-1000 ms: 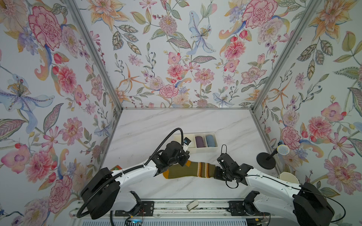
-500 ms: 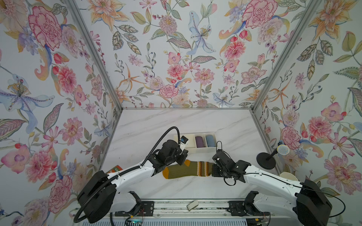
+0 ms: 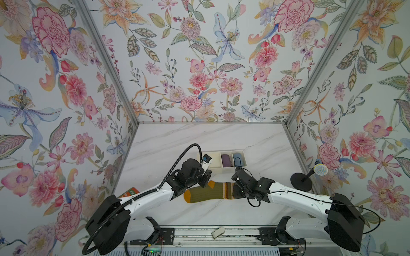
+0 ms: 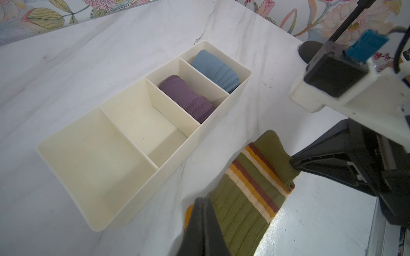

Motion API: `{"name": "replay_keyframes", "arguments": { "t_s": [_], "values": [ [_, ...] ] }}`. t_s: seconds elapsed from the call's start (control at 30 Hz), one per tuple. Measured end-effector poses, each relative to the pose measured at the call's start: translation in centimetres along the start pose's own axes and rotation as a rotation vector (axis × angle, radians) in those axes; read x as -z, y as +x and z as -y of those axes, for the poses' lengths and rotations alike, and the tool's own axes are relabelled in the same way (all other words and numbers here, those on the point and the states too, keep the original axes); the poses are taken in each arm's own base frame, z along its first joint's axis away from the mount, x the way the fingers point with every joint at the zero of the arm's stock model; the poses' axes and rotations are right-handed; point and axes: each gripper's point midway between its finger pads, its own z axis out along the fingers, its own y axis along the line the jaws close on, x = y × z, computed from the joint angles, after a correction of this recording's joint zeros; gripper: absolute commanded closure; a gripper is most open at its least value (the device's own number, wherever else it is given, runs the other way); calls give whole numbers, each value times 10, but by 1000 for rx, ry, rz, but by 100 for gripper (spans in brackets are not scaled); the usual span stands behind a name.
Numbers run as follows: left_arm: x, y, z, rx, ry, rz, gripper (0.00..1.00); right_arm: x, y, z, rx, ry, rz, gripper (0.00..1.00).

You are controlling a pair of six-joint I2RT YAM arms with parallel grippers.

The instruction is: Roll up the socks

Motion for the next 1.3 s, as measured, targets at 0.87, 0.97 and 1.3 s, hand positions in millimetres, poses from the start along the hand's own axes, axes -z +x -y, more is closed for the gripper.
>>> {"name": "replay_keyframes", "arguments": {
  "t_s": [0.87,0.97,1.3],
  "values": [
    [0,3,-5,19,-5,5,99,-15,3,-60,175,-187,-61,100],
    [0,5,-6,21,-4,1,99,-18,8,-62,178,-197,-85,100],
    [0,6,-6,25,4,-2,99,-31,19,-72,196,-235,-146,99]
  ]
}}
